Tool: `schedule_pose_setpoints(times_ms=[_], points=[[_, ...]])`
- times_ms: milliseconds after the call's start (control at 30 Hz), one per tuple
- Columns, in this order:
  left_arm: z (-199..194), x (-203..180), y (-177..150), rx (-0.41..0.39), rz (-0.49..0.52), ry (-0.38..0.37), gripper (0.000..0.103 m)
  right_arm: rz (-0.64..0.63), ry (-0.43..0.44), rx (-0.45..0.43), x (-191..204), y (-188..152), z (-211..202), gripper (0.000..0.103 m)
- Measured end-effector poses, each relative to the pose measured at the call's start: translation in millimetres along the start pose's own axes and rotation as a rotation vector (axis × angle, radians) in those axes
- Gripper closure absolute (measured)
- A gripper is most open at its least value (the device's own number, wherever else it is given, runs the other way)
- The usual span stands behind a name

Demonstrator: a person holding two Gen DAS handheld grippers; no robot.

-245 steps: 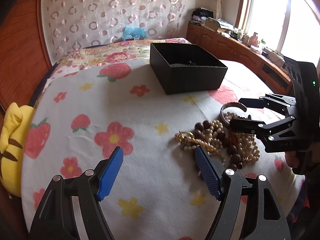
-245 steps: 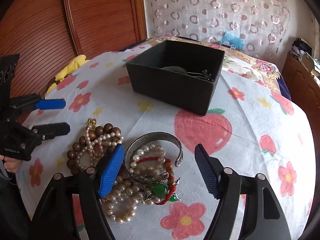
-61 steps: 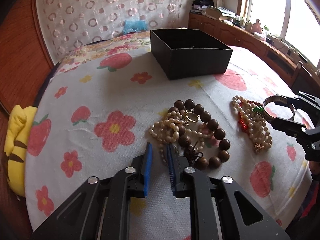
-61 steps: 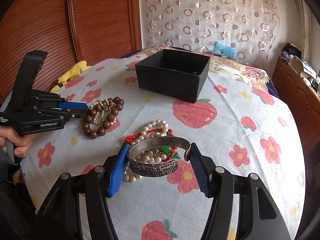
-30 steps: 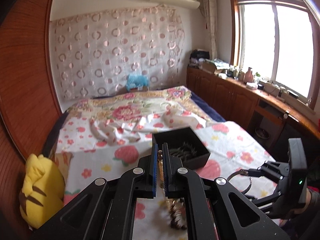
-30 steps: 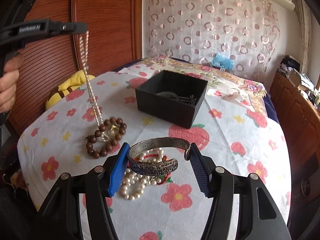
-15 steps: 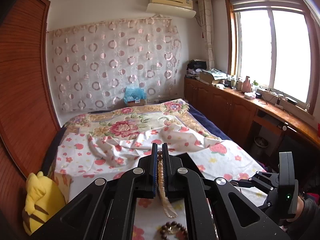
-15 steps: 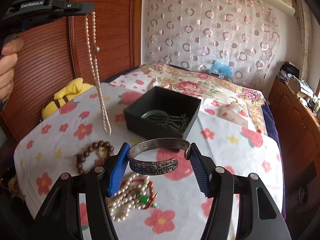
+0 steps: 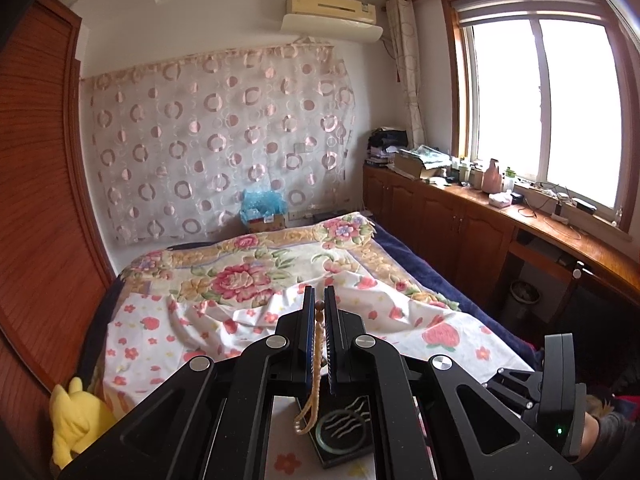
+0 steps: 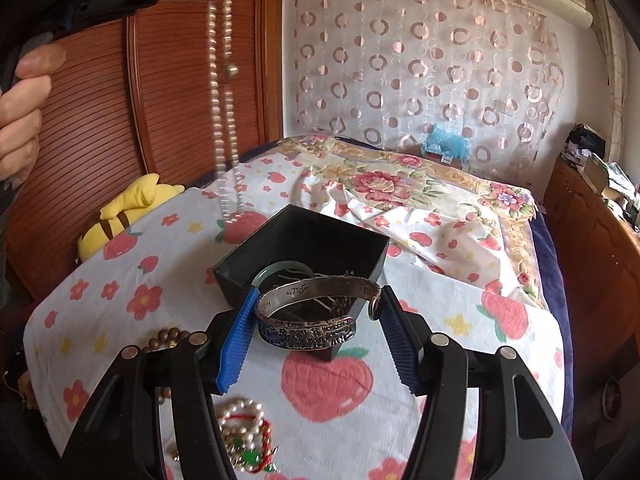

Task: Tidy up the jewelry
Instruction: 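Lower the pearl necklace and silver cuff into the black box with both grippers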

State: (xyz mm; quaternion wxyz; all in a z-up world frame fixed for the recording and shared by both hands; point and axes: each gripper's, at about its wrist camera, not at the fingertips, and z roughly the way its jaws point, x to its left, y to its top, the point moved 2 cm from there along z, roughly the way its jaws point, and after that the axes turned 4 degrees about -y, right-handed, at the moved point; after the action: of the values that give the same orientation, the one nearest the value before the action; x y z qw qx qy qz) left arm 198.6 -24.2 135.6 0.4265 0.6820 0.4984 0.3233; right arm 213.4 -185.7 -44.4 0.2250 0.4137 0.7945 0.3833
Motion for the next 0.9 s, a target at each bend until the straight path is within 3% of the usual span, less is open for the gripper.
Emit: schedule_pose_setpoints(times_ms=[467,900], points=[[86,24,-51,0.148,-0.055,-0.038,0.099,-0.01,0.049,0.03,-1,3,60,0.04],[110,33,-91,0.24,-0.079,-0.061,0.099,-0.042,0.061,0.063,10,-1,84,0.039]])
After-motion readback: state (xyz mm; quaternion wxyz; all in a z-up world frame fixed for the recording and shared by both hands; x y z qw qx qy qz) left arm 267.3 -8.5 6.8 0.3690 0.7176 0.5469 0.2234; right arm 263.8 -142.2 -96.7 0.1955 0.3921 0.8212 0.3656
